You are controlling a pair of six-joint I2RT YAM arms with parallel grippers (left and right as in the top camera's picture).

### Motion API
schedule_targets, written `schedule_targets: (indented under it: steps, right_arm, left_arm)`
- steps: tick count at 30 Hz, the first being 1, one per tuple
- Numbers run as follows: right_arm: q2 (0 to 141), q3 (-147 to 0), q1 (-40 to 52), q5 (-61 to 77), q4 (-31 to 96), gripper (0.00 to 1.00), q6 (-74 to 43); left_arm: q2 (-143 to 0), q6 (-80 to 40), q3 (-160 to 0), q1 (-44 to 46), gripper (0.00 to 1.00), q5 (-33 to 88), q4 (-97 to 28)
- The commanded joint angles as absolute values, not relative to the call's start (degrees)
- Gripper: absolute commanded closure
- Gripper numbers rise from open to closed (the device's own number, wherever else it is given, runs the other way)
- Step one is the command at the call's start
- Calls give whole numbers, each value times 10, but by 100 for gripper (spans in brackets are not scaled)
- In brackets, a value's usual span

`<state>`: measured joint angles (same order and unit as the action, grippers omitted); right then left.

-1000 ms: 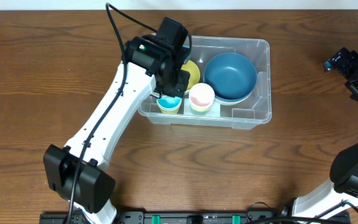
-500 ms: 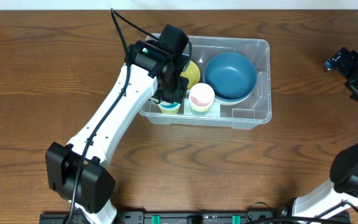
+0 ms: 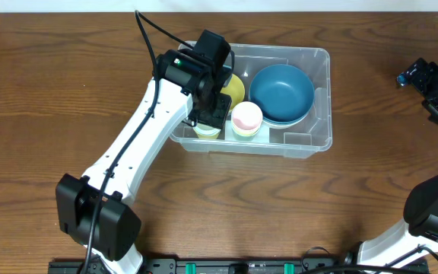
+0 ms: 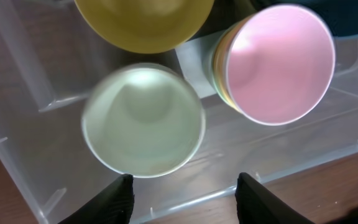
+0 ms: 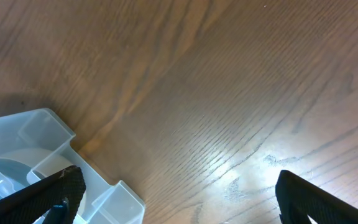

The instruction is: Pack container

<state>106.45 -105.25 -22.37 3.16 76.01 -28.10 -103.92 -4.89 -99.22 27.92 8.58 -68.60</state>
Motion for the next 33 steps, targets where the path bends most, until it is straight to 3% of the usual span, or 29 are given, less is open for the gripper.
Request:
schedule_targets:
  steps: [1,7,9,11,12,25,33]
  right_arm:
    - [1061,-1051,-225,30,761,1,-287]
    - [1061,-1051,-224,30,761,1,-287]
    - [1061,-1051,-225,30,761,1,-287]
    - [1061,-1051,-224,30,760,1,-287]
    - [1061,-1051,-224,30,761,1,-287]
    - [1061,-1051,-225,30,761,1,-287]
    - [1061,-1051,-225,30,761,1,-287]
  left_arm:
    - [-1011,-52,-1008,259,46,79,-701]
    - [-914,-57,-1017,187,44,79,-729]
    - [-878,-57,-1017,161,32,78,-748]
    - [-846,-57,-1017,137,6,79,-768]
    - [-831,-57,-1017,125,2,79,-779]
    - [-747,-57,-1017,91,2,79,-818]
    - [-737,-37,-1017,88,2,48,-904]
